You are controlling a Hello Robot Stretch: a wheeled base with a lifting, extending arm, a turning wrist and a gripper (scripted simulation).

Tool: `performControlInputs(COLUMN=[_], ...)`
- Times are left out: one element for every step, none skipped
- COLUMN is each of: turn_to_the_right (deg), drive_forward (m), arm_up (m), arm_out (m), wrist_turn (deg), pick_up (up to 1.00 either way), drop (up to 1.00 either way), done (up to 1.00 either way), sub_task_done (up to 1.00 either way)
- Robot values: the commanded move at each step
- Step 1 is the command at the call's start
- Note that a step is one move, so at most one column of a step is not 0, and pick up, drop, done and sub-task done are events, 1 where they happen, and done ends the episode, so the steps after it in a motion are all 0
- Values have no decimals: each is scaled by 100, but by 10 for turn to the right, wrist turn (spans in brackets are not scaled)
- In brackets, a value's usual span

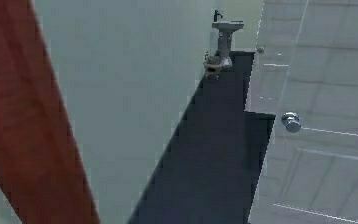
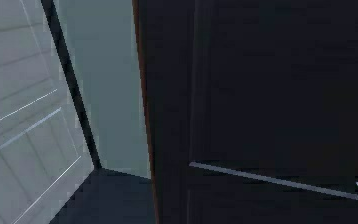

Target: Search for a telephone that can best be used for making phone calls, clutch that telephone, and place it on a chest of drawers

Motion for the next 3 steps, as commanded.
performControlInputs(turn_to_the_right=[30,0,0], drive_forward=[0,25,75], arm_up=[0,0,0], arm_out=[0,0,0], wrist_turn=[0,0,0], pick_up=[0,0,0], drop=[0,0,0], done=[0,0,0], sub_task_done=[0,0,0])
